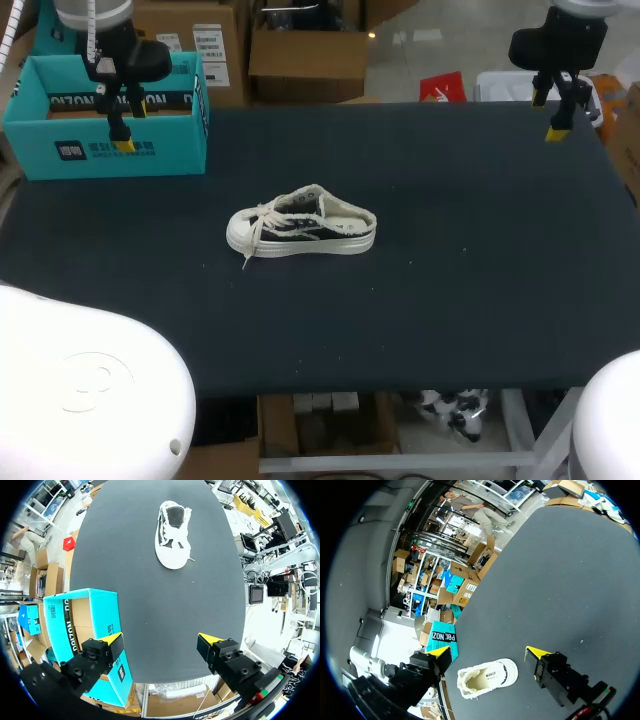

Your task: Open the shoe tongue, take the insole out of the shoe, put the insole back into the shoe, and pack the shoe into the shoebox

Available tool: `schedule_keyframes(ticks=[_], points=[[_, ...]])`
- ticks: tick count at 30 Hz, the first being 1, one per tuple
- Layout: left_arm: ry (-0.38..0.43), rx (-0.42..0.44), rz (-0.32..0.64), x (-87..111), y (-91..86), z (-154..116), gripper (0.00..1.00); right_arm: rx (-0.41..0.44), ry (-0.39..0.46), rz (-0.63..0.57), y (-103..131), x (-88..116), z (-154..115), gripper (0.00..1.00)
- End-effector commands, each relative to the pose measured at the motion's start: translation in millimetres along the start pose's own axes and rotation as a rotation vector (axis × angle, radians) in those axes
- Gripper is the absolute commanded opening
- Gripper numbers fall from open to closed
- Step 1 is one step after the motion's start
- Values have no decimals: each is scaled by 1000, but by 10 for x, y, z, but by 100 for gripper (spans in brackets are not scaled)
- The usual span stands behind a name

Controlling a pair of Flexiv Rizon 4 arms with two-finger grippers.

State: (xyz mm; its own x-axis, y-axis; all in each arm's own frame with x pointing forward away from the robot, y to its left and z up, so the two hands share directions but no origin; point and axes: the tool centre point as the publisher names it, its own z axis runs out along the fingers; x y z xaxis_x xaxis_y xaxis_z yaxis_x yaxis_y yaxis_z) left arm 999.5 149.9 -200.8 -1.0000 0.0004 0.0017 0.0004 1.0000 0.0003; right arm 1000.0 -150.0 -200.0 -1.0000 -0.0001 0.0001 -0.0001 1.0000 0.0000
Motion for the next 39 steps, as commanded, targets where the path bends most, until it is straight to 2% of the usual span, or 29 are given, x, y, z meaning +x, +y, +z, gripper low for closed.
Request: schedule_keyframes(ticks=[1, 25, 34, 37, 39], points=[[0, 0, 0, 0, 0, 0, 100, 0, 0, 0, 0, 0, 0, 100], [0, 0, 0, 0, 0, 0, 100, 0, 0, 0, 0, 0, 0, 100], [4, -14, -154, 96, -141, 62, 100, -184, -45, 57, 272, 197, 168, 100], [14, -6, -235, 133, -202, 72, 100, -206, -43, 67, 418, 266, 268, 100], [24, -2, -310, 172, -264, 67, 100, -251, -53, 70, 545, 324, 321, 100]])
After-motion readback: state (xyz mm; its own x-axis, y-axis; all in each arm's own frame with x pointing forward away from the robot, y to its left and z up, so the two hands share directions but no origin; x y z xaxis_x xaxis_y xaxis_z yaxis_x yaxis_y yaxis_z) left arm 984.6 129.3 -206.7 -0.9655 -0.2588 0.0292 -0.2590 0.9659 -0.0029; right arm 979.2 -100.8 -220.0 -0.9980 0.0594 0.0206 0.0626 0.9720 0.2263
